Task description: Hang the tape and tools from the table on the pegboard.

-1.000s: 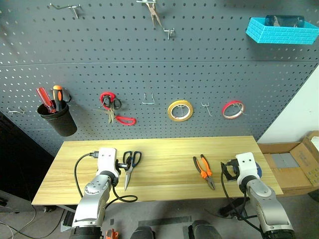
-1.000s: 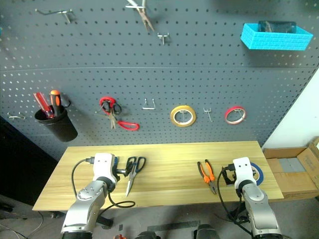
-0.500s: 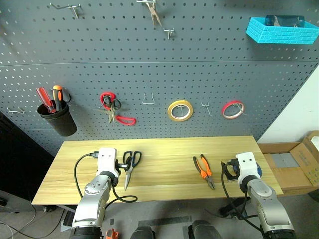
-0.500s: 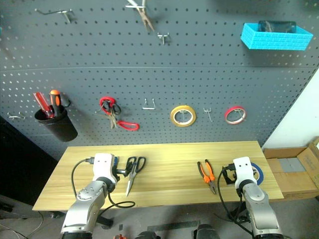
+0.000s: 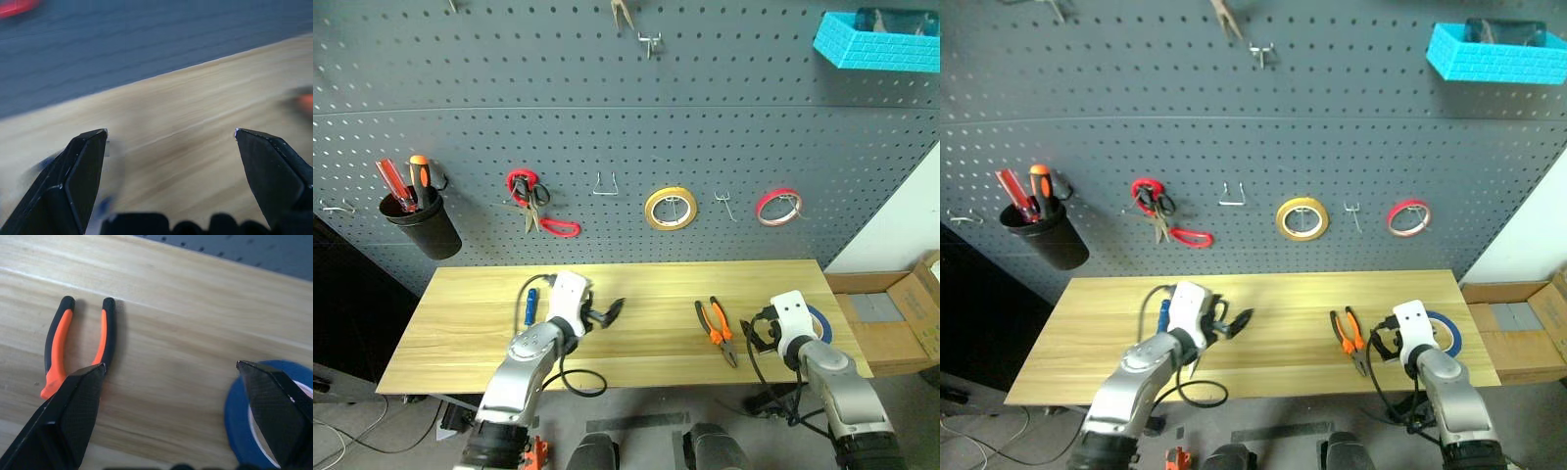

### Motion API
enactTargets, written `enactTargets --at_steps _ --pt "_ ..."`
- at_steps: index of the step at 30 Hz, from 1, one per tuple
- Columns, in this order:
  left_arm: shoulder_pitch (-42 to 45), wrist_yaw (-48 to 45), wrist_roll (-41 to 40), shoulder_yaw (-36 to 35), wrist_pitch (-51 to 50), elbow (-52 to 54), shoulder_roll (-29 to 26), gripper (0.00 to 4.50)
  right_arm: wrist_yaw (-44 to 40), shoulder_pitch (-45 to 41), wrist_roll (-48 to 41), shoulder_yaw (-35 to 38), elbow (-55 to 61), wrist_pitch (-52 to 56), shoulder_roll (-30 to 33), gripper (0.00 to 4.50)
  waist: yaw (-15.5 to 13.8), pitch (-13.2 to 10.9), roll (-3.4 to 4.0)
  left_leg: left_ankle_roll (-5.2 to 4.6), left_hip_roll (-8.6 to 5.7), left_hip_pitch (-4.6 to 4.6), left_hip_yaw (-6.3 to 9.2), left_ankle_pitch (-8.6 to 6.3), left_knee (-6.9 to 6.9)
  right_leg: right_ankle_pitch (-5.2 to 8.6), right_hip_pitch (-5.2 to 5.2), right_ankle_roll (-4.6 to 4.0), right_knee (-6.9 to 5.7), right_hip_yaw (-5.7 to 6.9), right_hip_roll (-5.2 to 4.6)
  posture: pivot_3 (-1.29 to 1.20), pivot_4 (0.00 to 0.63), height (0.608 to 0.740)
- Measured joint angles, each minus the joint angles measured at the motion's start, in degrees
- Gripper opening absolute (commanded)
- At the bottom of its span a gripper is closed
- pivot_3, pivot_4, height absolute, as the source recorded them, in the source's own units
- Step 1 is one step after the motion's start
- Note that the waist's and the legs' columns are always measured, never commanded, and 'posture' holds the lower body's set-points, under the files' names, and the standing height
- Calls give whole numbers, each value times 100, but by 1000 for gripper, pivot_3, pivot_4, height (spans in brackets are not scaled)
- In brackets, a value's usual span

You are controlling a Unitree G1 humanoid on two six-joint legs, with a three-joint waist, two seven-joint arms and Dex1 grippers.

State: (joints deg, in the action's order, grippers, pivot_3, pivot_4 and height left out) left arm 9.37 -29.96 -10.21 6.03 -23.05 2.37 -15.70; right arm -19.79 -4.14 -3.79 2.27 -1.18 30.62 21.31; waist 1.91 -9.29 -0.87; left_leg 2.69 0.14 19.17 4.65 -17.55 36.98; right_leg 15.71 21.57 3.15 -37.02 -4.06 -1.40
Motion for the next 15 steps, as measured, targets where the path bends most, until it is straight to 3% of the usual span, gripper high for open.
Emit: enactTargets --at_steps 3,7,15 --pt "518 -663 -39 449 55 -72 -26 4484 -127 -375 -134 176 -366 287 253 4500 6 -81 7 1 -1 80 0 2 10 -4 75 -3 -7 1 -1 -45 229 740" --pt "1184 -1550 -110 960 250 -455 22 4484 -117 -780 -274 593 -705 776 477 4500 7 -201 14 -1 -1 89 6 1 4 -6 80 -5 -5 9 -5 -65 255 740" --pt "2261 -2476 571 1850 1958 -2094 410 4484 -1 -809 -534 872 -628 1615 462 4500 108 -473 11 -16 -17 185 8 -7 37 -9 168 1 -28 9 -26 -101 307 740"
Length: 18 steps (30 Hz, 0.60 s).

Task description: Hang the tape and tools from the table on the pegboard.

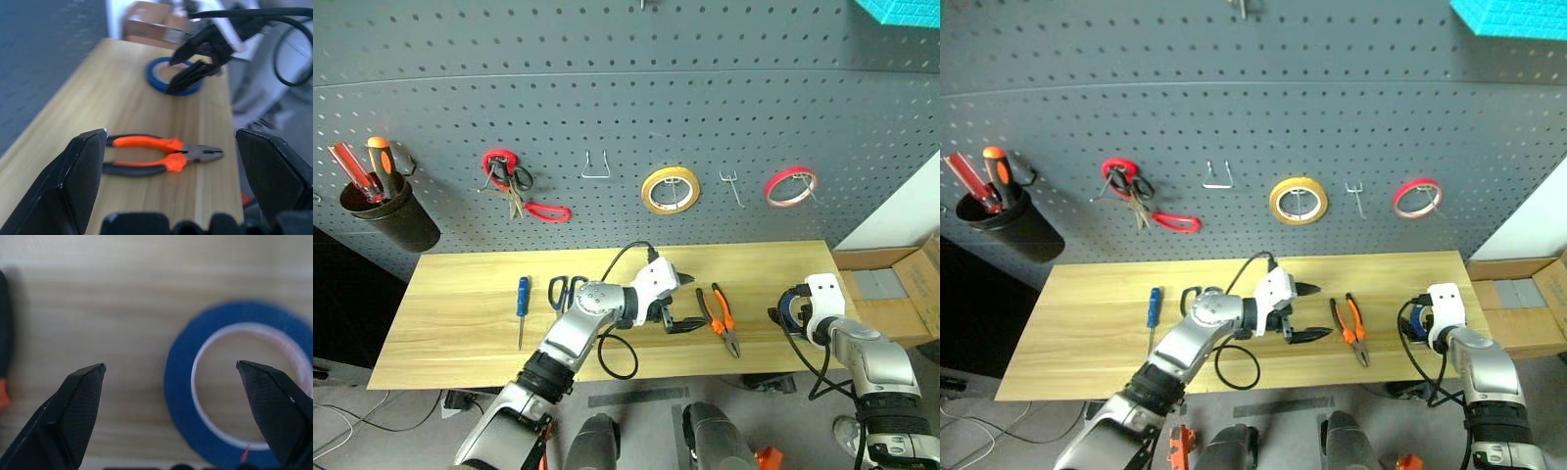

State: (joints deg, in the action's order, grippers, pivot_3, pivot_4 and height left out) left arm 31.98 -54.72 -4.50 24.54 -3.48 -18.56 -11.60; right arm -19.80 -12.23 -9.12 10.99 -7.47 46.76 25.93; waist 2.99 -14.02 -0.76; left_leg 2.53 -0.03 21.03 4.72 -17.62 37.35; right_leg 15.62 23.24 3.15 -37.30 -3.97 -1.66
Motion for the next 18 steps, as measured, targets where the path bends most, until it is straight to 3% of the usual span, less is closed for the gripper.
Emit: enactTargets --at_steps 9,18 --pt "685 -101 429 137 1128 -1545 692 4484 -82 25 -111 -31 247 397 43 4500 134 -216 -10 -16 -21 25 5 -8 66 -12 2 25 -26 -4 -14 -117 323 740" --pt "666 -102 444 80 1132 -1540 892 4484 -390 -103 -77 -168 -424 -213 297 4500 200 -267 -25 -16 -24 19 5 -7 73 -11 4 28 -46 -5 -19 -91 308 740"
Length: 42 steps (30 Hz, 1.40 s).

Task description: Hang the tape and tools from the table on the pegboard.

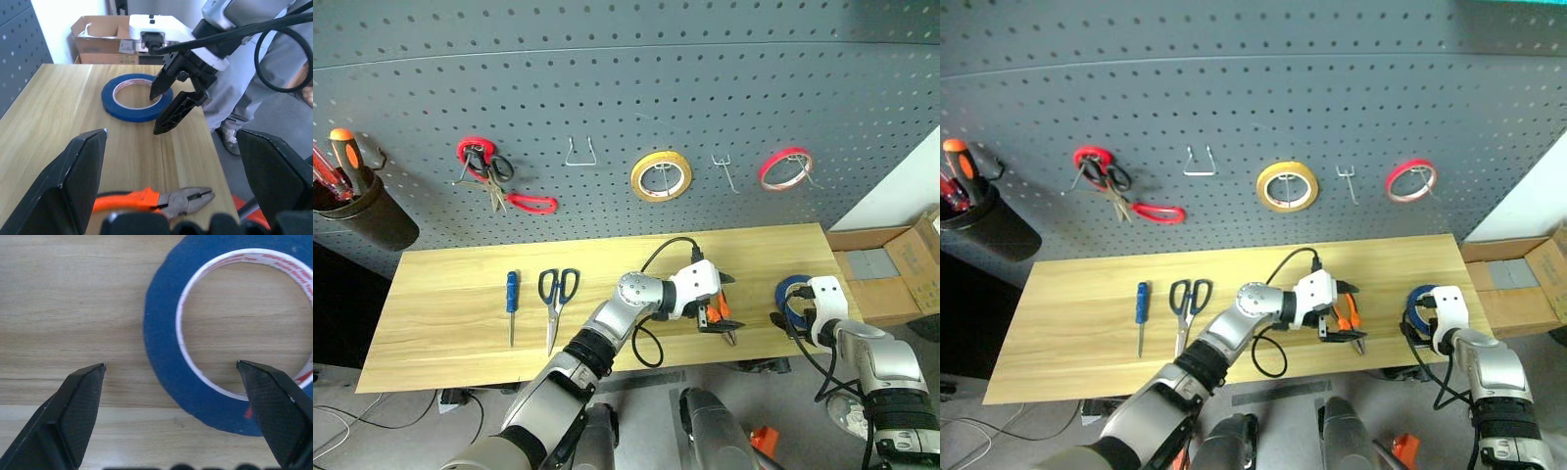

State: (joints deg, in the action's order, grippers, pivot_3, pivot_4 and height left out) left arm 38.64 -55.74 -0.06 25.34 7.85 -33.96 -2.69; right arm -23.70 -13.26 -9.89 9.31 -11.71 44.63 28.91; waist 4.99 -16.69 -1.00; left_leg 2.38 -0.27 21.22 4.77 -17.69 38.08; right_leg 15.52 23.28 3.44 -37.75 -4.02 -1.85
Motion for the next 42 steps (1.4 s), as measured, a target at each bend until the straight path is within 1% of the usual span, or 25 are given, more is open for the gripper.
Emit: enactTargets --at_steps 1,4,10,11,14,19,22,23,27,29,32,33,34,35,36,39,41,42 --pt "-50 -3 0 -8 -6 78 -38 4484 -19 -46 15 -34 -86 -73 11 4500 4 0 -1 0 0 -2 0 0 0 0 0 0 -2 -1 0 -85 306 740" --pt "-181 -6 0 -15 -45 213 -128 4500 -118 -150 36 -76 -280 -224 34 3937 3 -3 -5 0 -1 -6 0 2 2 0 -1 0 -10 -2 0 -74 306 740" --pt "-284 3 1 -61 -257 462 -234 4500 -495 -389 88 -316 -627 -509 110 3937 0 -10 -21 0 0 -7 0 2 4 0 -2 1 -11 -2 0 -55 307 740" --pt "-307 5 1 -74 -277 510 -240 4500 -587 -431 87 -374 -673 -547 128 3760 -2 -11 -22 0 0 -7 1 2 4 0 -2 0 -11 -1 0 -52 307 740" --pt "-341 9 1 -87 -367 588 -267 4500 -770 -550 81 -385 -846 -559 148 3084 -5 -11 -25 0 0 -8 2 2 4 0 -3 0 -12 -1 -1 -45 305 740" --pt "-380 16 1 -101 -444 669 -294 4500 -947 -669 91 -390 -1133 -662 199 1420 -16 -10 -27 0 0 -9 2 2 4 0 -3 0 -12 -1 -2 -38 295 740" --pt "-380 36 2 -103 -467 671 -315 4500 -1011 -717 149 -412 -1248 -768 218 509 -16 -9 -27 0 1 -10 2 2 4 0 -3 0 -13 0 -2 -35 294 740" --pt "-380 48 3 -104 -467 671 -322 4500 -1021 -726 188 -437 -1277 -811 227 388 -16 -9 -28 0 1 -10 2 2 4 0 -3 0 -13 -1 -3 -33 291 740" --pt "-380 135 22 -105 -467 671 -341 4500 -972 -701 353 -585 -1303 -1091 238 386 -15 0 -41 1 0 -14 2 2 5 -1 -4 2 -16 -1 -8 -32 279 740" --pt "-408 187 39 -106 -466 718 -370 4500 -777 -572 412 -579 -1095 -1111 167 386 -19 4 -47 2 0 -16 7 3 6 -1 -7 2 -17 -1 -11 -36 264 740" --pt "-576 409 50 -192 -509 905 -467 4500 -358 -133 350 -360 -274 -710 -147 386 -31 9 -42 7 6 -12 29 5 2 -1 0 2 -20 0 -18 -41 249 740" --pt "-643 505 49 -256 -536 990 -498 4500 -276 75 347 -369 56 -613 -223 386 -40 12 -38 9 6 -9 36 6 1 -1 2 2 -20 4 -20 -51 229 740" --pt "-694 559 47 -331 -573 1045 -535 4500 -215 200 353 -382 246 -571 -280 386 -43 11 -38 10 5 -9 37 7 1 -1 3 2 -20 4 -23 -51 229 740" --pt "-779 640 31 -375 -649 1192 -589 4500 -126 423 418 -420 590 -563 -290 386 -52 20 -24 16 5 2 40 11 1 1 13 5 -20 5 -34 -64 204 740" --pt "-1017 730 -36 -539 -779 1516 -647 4500 -4 791 493 -515 1170 -635 -297 386 -61 41 2 36 4 22 41 21 1 5 34 13 -24 3 -41 -69 193 740" --pt "-1564 931 -367 -947 -1324 2287 -798 4500 227 1512 865 -919 2320 -1053 -314 386 -48 129 26 45 2 90 32 27 5 5 108 13 -35 2 -46 -85 160 740" --pt "-1837 1063 -579 -1208 -1729 2801 -878 4500 392 1749 1159 -1163 2874 -1476 -309 386 -51 192 34 47 -5 93 30 28 10 3 109 15 -34 4 -48 -90 143 740" --pt "-1917 1122 -667 -1276 -1846 3004 -883 4500 461 1802 1252 -1201 3074 -1647 -309 386 -59 222 36 48 -5 93 30 30 12 0 107 19 -32 4 -52 -95 120 740"
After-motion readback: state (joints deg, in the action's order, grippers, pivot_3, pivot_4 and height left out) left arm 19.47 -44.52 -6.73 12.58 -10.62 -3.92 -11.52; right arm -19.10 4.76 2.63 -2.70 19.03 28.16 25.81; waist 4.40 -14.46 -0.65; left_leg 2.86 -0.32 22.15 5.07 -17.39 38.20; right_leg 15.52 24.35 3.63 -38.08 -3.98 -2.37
